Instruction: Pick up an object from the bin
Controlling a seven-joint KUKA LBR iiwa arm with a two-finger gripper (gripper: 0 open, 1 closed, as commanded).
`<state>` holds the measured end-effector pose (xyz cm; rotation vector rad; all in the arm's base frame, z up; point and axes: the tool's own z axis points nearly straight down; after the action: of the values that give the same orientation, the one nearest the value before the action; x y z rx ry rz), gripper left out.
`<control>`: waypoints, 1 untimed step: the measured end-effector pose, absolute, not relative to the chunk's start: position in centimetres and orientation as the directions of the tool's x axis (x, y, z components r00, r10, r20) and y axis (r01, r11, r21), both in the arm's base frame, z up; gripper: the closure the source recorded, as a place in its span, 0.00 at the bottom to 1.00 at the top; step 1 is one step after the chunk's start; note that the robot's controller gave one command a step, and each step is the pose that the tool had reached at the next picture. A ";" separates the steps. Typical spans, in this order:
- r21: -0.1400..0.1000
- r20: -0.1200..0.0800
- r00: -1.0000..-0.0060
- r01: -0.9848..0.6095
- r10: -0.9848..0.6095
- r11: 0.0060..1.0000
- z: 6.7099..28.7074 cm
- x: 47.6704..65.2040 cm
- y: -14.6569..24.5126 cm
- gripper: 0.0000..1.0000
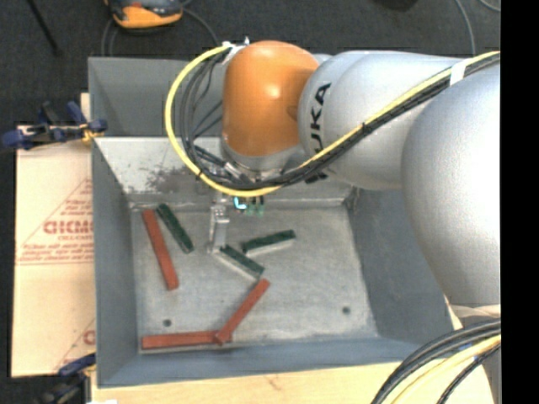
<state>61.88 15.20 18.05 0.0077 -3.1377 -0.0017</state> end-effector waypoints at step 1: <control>0.002 -0.004 -1.000 -0.002 -0.002 1.000 18.5 62.1 15.1 0.00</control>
Offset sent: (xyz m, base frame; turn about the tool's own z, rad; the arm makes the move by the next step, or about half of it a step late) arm -0.0159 -0.0634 -0.0890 -0.3487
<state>62.07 15.14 18.54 0.0037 -3.1460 -0.0037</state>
